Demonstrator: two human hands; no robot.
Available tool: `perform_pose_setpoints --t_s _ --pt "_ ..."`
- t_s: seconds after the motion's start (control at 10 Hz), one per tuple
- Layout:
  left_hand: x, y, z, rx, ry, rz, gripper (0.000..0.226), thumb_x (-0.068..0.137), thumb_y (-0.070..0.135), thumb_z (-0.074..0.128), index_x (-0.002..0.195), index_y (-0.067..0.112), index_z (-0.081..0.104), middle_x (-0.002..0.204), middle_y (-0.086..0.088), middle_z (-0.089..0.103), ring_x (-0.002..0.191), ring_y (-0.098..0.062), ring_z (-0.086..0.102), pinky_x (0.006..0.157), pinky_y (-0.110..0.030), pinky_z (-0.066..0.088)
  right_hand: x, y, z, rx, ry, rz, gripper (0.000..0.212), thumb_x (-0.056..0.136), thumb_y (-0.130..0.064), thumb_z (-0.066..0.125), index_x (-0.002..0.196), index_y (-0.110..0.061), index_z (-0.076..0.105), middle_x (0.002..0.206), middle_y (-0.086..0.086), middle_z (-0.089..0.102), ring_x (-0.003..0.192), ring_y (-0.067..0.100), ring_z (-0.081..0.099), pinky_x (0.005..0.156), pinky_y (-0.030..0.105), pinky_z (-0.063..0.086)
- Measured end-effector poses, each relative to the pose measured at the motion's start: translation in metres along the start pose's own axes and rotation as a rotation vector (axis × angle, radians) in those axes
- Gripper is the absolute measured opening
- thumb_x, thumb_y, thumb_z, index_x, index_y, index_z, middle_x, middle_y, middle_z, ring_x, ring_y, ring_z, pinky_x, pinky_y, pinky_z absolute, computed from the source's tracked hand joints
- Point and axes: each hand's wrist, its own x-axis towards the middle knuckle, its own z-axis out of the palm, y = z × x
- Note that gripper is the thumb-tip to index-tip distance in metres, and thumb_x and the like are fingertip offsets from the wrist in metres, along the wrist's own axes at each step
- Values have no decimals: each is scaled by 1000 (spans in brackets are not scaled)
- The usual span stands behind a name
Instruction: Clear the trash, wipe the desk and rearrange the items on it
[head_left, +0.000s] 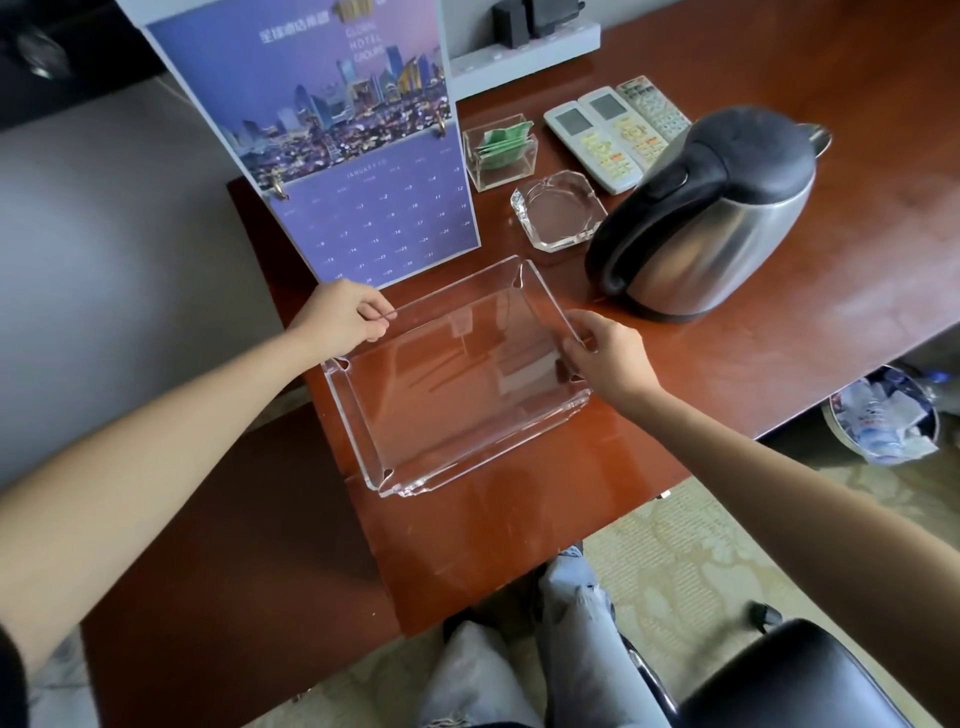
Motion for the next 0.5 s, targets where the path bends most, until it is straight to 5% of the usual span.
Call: perform_pose_setpoints --t_s 0.2,0.3,0.4,0.5 --pt "-9 9 -2 150 36 96 19 87 11 59 104 14 65 101 -3 66 89 -17 61 80 -26 46 2 0 -5 -20 -33 16 27 90 -16 53 116 -17 59 92 0 63 81 18 60 71 22 41" --pt "-23 28 -2 311 100 181 23 91 19 51 113 18 61 109 3 63 93 -15 57 78 -30 47 2 6 -11 -202 -60 -77 29 93 -19 47 120 -12 55 110 9 61 97 27 57 79 30 41" --pt "-44 49 6 431 62 303 28 93 26 46 118 26 58 114 7 62 103 -13 54 73 -28 44 -7 9 -20 -346 -63 -205 30 95 -26 45 120 -14 53 105 10 57 97 31 54 78 39 48" --pt "-74 62 22 519 -56 346 35 95 30 41 130 30 48 127 11 55 119 -11 46 85 -32 44 -25 12 -25 -475 -55 -408 28 94 -27 49 118 -14 56 95 9 57 86 32 56 64 43 53"
